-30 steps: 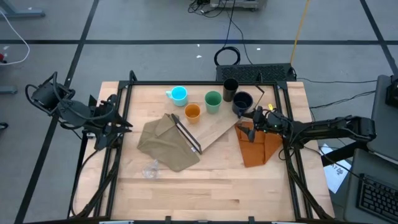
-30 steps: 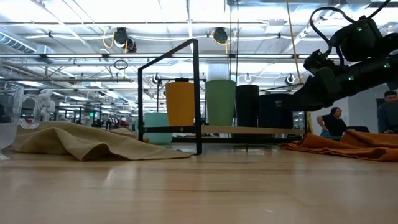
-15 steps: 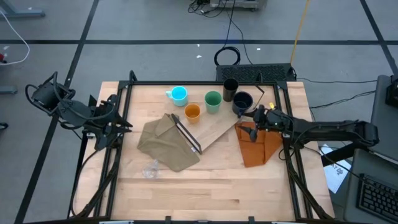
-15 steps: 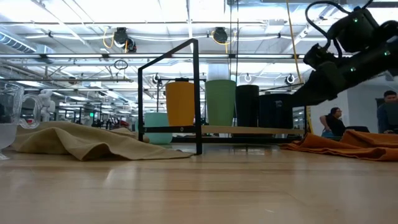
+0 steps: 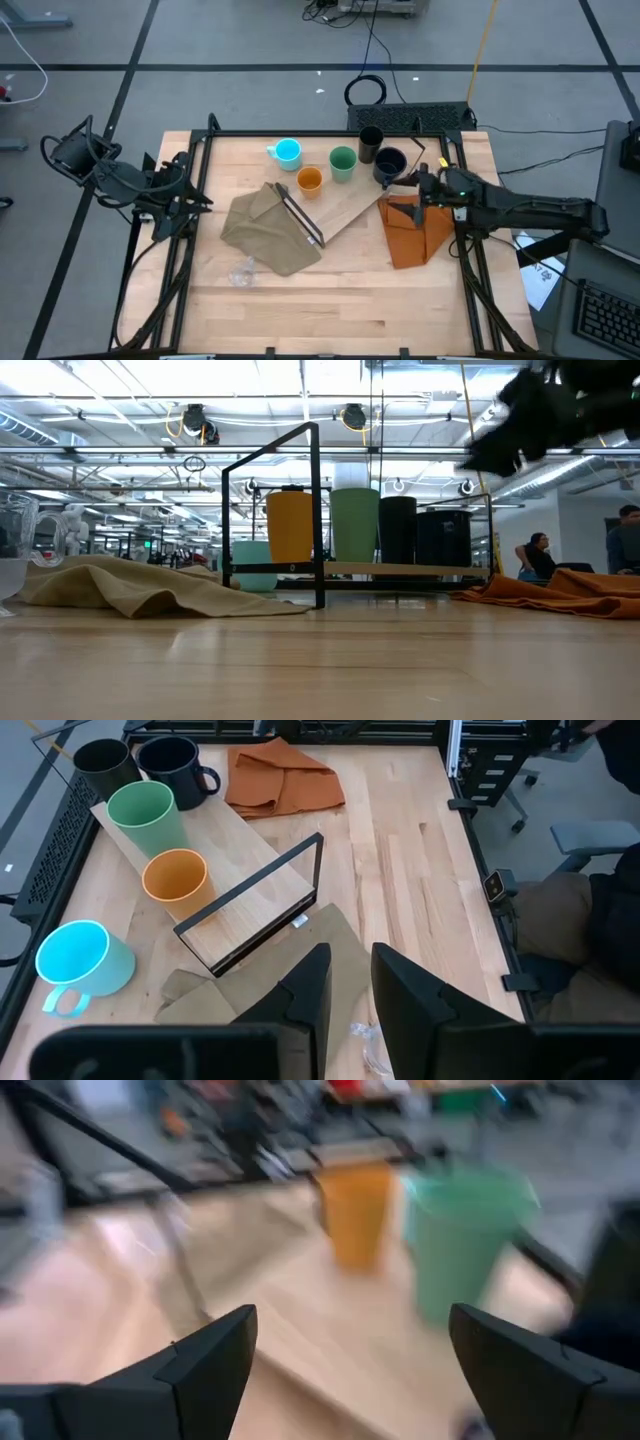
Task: Stack small to large cups/mugs on shelf
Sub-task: Put the light blue mug on the shelf
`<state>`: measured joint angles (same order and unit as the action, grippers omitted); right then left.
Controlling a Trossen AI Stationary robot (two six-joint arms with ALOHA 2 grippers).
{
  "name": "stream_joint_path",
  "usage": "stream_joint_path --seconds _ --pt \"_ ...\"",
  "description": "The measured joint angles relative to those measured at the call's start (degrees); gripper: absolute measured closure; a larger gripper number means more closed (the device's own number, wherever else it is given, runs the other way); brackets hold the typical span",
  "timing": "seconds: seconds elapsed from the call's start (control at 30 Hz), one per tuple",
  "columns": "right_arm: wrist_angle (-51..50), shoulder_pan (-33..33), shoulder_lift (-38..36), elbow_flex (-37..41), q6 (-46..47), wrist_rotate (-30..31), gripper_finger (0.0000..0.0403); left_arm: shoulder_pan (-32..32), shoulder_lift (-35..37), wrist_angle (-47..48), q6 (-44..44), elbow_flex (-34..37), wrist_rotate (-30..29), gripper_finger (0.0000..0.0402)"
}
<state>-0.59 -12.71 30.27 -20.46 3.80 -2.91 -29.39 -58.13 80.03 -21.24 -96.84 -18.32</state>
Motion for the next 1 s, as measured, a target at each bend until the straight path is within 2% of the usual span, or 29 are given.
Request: stream_joint_path --seconds 0.1,0.27,0.37,0.43,0.53,0.67,0.73,0.83,0.93,1.0 --pt "0.3 2.0 -2.2 -4.7 0.0 -5.4 0.0080 0.0 0.0 0.0 -0.1 0.0 0.1 0.0327" --pt "-1.2 5.0 -7.1 -13.0 6.2 -19.9 0.0080 -0.2 0.0 0.1 -1.1 0.0 0.8 0.0327" --pt "-8.3 6.2 -11.2 -17.8 6.5 -22.9 0.0080 -2.0 0.0 1.3 -1.8 0.0 2.5 0.0327" --pt "-15.1 6.8 -14.4 -20.5 4.0 -21.6 0.0080 -4.4 0.0 1.3 -1.9 0.0 2.9 0.0327" --pt "-26.9 6.8 -19.9 -23.4 1.5 -14.9 0.0080 -8.6 0.1 1.4 -3.9 0.0 0.2 0.0327" --pt "-38.6 6.8 -27.4 -23.7 2.2 -7.5 0.0080 -13.9 0.2 2.7 -7.4 0.0 -4.6 0.0327" --pt "-42.9 6.8 -30.2 -22.1 4.6 -5.7 0.0080 -16.4 0.1 3.9 -10.0 0.1 -7.2 0.0327" --pt "-47.3 6.7 -29.7 -19.3 6.3 -5.7 0.0080 -20.1 0.5 4.3 -13.0 1.5 -10.5 0.0327" --pt "-42.1 6.3 -28.2 -14.5 7.4 -5.6 0.0080 -23.1 1.0 4.1 -15.5 3.5 -12.8 0.0327" --pt "-42.6 6.2 -28.1 -13.8 7.7 -5.8 0.0080 -24.7 1.4 4.1 -17.5 4.9 -14.3 0.0327"
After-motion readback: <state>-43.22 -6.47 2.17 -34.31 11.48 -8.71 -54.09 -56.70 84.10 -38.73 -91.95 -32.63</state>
